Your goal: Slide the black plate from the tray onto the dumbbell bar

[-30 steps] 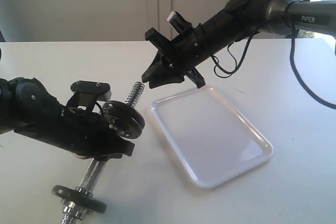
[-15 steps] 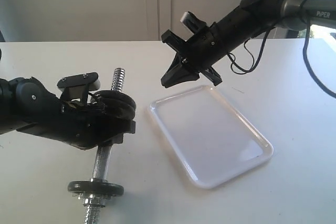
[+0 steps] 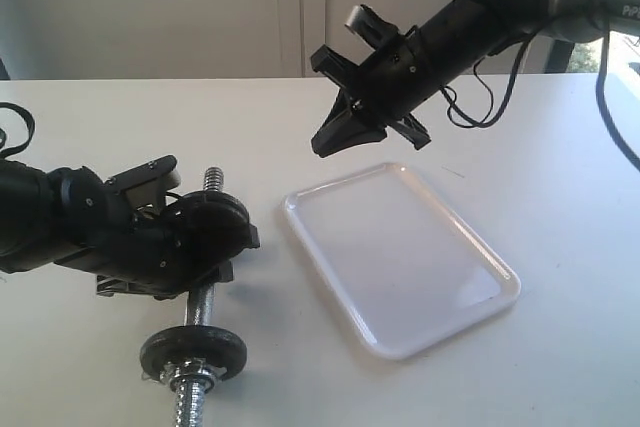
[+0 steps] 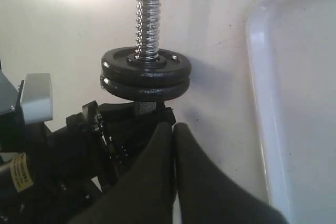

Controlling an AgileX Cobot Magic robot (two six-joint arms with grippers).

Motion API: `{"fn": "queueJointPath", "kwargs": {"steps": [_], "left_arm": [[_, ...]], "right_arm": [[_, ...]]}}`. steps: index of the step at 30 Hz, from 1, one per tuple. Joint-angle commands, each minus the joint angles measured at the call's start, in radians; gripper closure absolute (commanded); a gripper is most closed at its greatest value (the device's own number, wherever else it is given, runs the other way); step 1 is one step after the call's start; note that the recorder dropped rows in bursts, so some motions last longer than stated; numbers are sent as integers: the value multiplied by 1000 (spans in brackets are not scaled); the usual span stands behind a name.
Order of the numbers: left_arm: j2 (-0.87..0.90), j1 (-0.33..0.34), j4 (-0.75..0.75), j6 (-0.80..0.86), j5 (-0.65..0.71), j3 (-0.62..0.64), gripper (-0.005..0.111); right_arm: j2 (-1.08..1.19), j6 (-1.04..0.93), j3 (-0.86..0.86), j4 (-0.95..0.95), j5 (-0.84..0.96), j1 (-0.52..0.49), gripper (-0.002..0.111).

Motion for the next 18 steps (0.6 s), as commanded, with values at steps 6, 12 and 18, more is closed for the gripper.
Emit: {"fn": "queueJointPath", "kwargs": {"steps": [6,12,18], "left_arm": [[-48,1,-21,-2,-72,-30,107],[-48,1,-21,-2,-63,-30,87],[-48,1,-19,5,-40,-30,52]], "right_arm": [[-25,-15,-5,-12,6,-1,108],[-43,-15,-5,-14,6,-1,108],[-49,-15,-5,-21,6,-1,108]]}}
